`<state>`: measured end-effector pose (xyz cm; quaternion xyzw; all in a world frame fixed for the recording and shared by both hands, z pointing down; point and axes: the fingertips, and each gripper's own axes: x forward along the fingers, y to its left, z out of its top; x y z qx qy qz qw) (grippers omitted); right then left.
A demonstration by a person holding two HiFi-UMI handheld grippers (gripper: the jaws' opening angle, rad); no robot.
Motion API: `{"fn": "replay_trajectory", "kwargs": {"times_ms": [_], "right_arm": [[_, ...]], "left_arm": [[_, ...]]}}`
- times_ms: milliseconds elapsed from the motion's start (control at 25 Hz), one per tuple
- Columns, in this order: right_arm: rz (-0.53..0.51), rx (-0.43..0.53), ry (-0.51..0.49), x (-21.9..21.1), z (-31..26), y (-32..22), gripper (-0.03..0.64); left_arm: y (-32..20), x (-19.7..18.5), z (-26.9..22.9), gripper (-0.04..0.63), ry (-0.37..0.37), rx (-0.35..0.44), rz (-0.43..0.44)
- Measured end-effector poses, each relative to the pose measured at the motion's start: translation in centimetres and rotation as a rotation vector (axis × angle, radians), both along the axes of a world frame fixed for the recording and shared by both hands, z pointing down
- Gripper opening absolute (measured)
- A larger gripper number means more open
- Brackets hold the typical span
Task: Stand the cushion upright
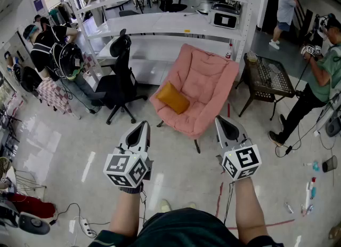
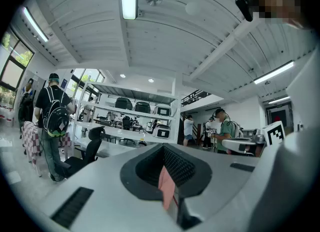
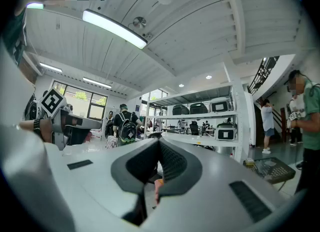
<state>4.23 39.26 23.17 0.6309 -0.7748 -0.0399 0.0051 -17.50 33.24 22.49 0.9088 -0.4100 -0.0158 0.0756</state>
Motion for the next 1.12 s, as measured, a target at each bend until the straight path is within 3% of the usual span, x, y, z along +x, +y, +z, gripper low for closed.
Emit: {"fn": "replay_trajectory", "kwargs": {"times_ms": [480,680,1120], "right_arm": [[-0.029,-0.010,-0.025,0.7,0.3,0.9,0.002],[-0.053,0.030,-0.040,1.9,-0.2,1.3,0.002],[-0.075,0.002,-0.057,4.7,1.1,1.2,0.002]], "left_arm": [[1.0,1.1,0.0,0.006,-0.007,-0.004,0.000],[0.8,1.7,-0.1,0.006,-0.011,0.009,-0.010],[0.5,3.9,0.2,0.006,-0.040,0.005,-0.037]]}}
